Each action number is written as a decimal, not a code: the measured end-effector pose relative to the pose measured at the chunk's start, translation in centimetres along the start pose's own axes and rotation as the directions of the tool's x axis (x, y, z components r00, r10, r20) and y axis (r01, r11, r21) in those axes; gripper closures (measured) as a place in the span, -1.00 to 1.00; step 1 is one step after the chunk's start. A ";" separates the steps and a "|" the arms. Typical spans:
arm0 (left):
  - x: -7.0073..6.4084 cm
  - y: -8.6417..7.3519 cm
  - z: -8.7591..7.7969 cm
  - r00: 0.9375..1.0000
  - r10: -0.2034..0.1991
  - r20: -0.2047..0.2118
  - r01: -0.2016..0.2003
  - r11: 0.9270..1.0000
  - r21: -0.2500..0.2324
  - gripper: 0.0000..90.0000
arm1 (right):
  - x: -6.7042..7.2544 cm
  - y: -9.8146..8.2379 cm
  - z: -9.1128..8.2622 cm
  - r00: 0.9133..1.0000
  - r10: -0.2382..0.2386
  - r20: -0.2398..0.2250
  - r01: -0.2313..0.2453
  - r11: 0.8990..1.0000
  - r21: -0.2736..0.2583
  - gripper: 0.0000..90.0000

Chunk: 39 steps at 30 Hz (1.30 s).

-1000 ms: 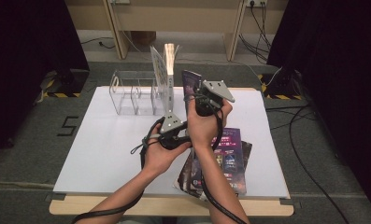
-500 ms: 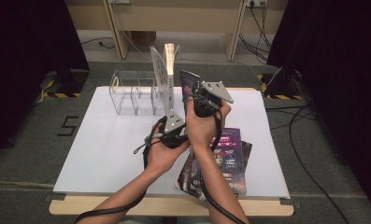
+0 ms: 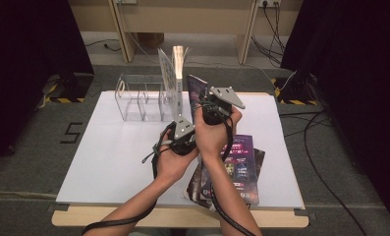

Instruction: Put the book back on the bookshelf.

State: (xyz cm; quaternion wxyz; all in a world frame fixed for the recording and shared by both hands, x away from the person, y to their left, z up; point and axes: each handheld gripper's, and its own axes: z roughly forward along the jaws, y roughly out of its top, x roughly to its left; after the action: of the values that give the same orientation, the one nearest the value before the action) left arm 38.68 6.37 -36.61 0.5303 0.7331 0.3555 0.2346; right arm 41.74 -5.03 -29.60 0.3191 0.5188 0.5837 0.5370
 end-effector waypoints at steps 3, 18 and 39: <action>-0.1 0.0 0.0 1.000 0.002 -0.010 -0.002 1.000 -0.003 0.32 | -0.2 0.1 -0.1 1.000 0.007 -0.007 -0.007 1.000 0.006 0.88; -0.4 0.2 -0.2 0.999 0.016 -0.048 -0.016 1.000 0.011 0.36 | -0.2 0.1 -0.1 0.999 0.025 -0.024 -0.024 0.999 0.025 0.88; 0.1 0.2 -0.7 0.999 -0.012 -0.049 0.012 1.000 0.011 0.50 | 0.0 0.1 -0.2 0.999 0.020 -0.047 -0.018 0.999 0.047 0.87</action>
State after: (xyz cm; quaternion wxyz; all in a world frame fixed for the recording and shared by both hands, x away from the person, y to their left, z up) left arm 38.31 6.88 -36.16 0.5187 0.7280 0.3741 0.2472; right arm 41.57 -5.10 -29.50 0.2879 0.5185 0.5985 0.5386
